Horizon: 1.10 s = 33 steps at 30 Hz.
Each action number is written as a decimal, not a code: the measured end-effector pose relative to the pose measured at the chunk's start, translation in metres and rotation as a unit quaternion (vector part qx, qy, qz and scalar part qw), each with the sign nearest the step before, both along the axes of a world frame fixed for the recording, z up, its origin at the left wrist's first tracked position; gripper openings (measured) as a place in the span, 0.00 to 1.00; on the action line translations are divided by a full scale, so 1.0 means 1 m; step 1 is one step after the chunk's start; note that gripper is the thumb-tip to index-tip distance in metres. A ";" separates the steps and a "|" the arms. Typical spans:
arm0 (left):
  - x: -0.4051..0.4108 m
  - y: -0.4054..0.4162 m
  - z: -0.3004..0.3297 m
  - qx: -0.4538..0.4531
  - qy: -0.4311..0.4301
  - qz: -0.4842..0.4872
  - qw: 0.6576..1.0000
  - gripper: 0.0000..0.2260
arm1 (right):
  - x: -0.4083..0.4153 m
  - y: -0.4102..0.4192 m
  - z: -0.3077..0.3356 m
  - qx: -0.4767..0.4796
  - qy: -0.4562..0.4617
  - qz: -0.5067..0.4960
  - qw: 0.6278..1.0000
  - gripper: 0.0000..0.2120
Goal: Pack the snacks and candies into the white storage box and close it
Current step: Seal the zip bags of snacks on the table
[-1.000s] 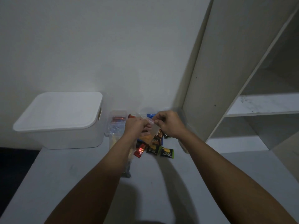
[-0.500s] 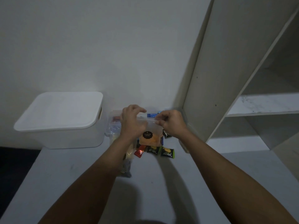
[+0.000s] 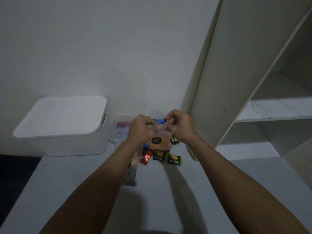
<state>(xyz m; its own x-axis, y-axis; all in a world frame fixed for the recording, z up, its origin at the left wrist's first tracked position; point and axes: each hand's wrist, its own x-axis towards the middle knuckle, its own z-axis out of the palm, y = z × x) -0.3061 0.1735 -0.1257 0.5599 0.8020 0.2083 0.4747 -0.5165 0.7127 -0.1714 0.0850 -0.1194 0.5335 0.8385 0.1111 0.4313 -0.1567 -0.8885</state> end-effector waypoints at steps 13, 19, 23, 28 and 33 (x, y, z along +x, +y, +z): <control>0.002 -0.001 0.003 -0.030 -0.033 0.028 0.999 0.07 | -0.001 -0.003 0.003 0.013 -0.013 -0.008 1.000 0.11; -0.003 0.000 0.009 -0.008 -0.014 0.027 1.000 0.06 | -0.003 -0.004 0.008 0.011 -0.016 0.017 1.000 0.17; 0.000 -0.001 0.007 -0.017 -0.012 0.022 1.000 0.06 | -0.005 0.000 0.004 -0.007 -0.030 0.010 0.999 0.15; -0.004 0.006 0.001 -0.075 -0.042 0.035 0.996 0.07 | -0.003 -0.003 0.003 0.006 -0.004 -0.024 1.000 0.15; -0.008 0.010 0.001 -0.065 -0.045 0.039 0.996 0.06 | 0.006 -0.002 0.005 -0.010 0.025 -0.012 1.000 0.18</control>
<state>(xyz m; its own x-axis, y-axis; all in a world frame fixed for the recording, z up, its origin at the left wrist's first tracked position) -0.3145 0.1839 -0.1249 0.4788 0.8656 0.1462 0.4402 -0.3809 0.8131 -0.1657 0.0826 -0.1140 0.5583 0.8269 0.0669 0.3830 -0.1853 -0.9050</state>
